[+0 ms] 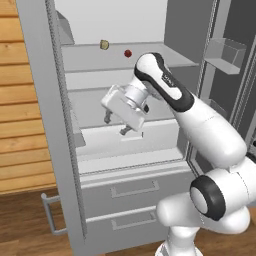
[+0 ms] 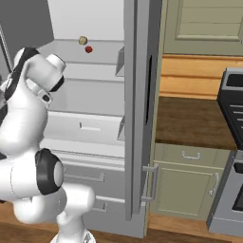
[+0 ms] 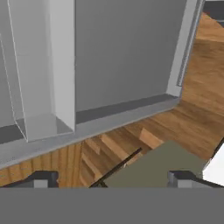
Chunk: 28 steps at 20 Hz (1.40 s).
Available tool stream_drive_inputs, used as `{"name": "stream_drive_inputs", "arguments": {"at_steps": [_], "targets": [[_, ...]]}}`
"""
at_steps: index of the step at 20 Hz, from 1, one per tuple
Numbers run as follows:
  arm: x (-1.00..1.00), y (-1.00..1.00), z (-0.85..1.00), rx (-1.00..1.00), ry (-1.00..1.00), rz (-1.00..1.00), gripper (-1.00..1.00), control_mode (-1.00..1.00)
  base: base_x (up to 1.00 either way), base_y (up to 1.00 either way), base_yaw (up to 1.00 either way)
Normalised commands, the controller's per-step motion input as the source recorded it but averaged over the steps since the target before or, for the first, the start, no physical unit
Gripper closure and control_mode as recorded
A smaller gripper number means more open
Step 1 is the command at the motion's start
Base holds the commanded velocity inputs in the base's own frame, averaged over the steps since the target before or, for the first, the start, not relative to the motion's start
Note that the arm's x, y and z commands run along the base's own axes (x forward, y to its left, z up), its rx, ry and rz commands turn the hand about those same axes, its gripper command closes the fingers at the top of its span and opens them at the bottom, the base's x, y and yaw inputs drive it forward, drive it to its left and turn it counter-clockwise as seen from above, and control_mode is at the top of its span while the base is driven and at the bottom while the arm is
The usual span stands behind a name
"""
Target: Take the strawberry from the fridge and place it on top of the pancake, located on the dining counter.
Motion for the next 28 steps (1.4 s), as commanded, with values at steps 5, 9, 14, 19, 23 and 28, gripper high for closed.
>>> {"name": "stream_drive_inputs", "arguments": {"at_steps": [5, 9, 14, 19, 23, 28], "targets": [[-0.90, -0.99, -0.29, -0.53, -0.21, -0.05, -1.00, -1.00, 0.00, 0.00, 0.00], [-0.50, -1.00, -0.17, -0.28, -0.23, -0.07, -1.00, -1.00, 0.00, 0.00, 0.00], [-0.18, -0.94, -0.12, -0.13, -0.08, -0.15, -1.00, -1.00, 0.00, 0.00, 0.00], [-0.51, -0.75, -0.34, -0.30, -0.29, -0.29, -1.00, -1.00, 0.00, 0.00, 0.00], [0.07, -0.59, -0.38, -0.15, -0.23, -0.07, -1.00, -1.00, 0.00, 0.00, 0.00], [0.04, -0.15, -0.21, 0.02, -0.19, -0.10, -1.00, -1.00, 0.00, 0.00, 0.00]]}}
